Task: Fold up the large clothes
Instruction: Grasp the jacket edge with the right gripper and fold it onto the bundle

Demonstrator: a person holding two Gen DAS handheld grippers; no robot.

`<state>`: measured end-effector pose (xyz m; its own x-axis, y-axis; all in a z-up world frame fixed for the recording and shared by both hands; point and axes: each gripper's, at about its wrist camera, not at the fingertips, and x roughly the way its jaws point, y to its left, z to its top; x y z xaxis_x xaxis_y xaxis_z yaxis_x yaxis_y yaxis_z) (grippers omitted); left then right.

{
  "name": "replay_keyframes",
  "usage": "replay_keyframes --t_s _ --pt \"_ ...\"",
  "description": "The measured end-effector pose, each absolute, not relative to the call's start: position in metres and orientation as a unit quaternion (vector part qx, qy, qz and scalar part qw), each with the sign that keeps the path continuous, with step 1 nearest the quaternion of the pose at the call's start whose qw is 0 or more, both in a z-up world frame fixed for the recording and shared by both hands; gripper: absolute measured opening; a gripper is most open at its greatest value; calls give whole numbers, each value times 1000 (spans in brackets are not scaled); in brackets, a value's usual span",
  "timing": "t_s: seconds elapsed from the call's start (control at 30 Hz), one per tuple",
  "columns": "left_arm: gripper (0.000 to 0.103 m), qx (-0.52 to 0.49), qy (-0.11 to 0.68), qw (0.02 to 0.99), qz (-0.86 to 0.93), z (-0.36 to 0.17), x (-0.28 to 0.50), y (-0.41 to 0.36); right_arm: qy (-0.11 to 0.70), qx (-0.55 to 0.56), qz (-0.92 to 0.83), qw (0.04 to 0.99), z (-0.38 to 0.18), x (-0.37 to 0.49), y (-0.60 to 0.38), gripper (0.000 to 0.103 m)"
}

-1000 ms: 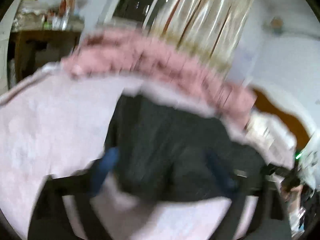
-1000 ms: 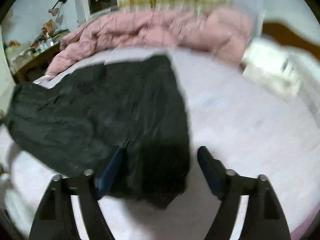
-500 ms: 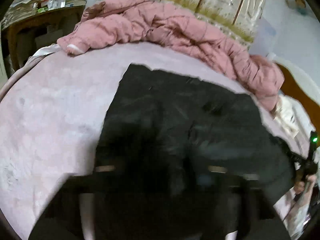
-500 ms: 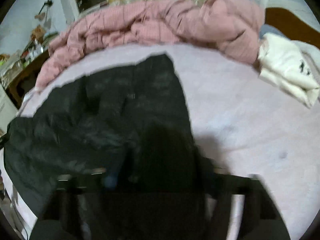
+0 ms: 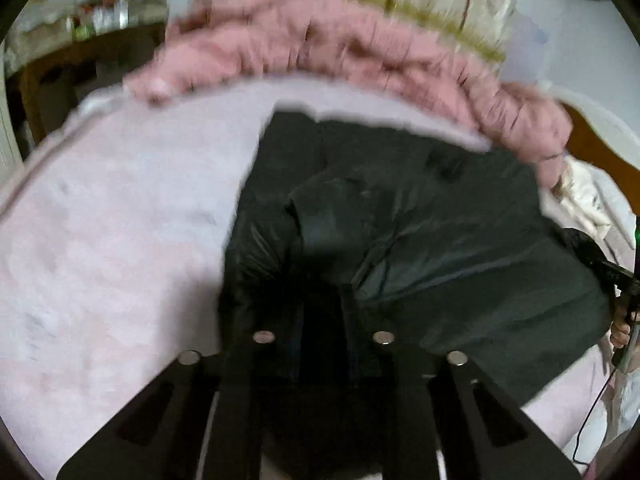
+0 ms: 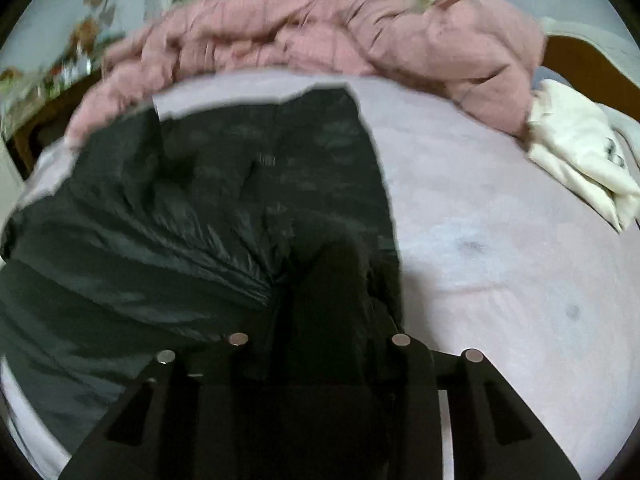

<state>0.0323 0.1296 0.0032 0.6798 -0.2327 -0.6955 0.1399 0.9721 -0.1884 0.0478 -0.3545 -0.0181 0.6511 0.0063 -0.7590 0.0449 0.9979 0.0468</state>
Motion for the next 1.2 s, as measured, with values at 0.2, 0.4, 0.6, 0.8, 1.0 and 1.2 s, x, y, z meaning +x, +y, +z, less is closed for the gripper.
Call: replay_keyframes --t_s 0.2,0.4,0.6,0.8,1.0,1.2 --pt "0 -89 382 914 -104 31 15 149 368 37 15 929 21 17 -351 16" --pt "0 -65 401 909 -95 6 14 137 405 -6 -22 914 -9 31 -343 38" --pt "4 -36 376 924 -63 5 -4 129 325 -25 -47 944 12 -1 -338 77" --pt "66 7 280 960 -18 28 -45 114 274 56 -3 960 37 -51 -346 83" --pt "83 -34 269 958 -94 25 -73 88 327 185 78 924 14 -78 -343 85" --pt "90 -117 326 929 -133 -9 -72 74 356 258 72 895 -22 -99 -331 89"
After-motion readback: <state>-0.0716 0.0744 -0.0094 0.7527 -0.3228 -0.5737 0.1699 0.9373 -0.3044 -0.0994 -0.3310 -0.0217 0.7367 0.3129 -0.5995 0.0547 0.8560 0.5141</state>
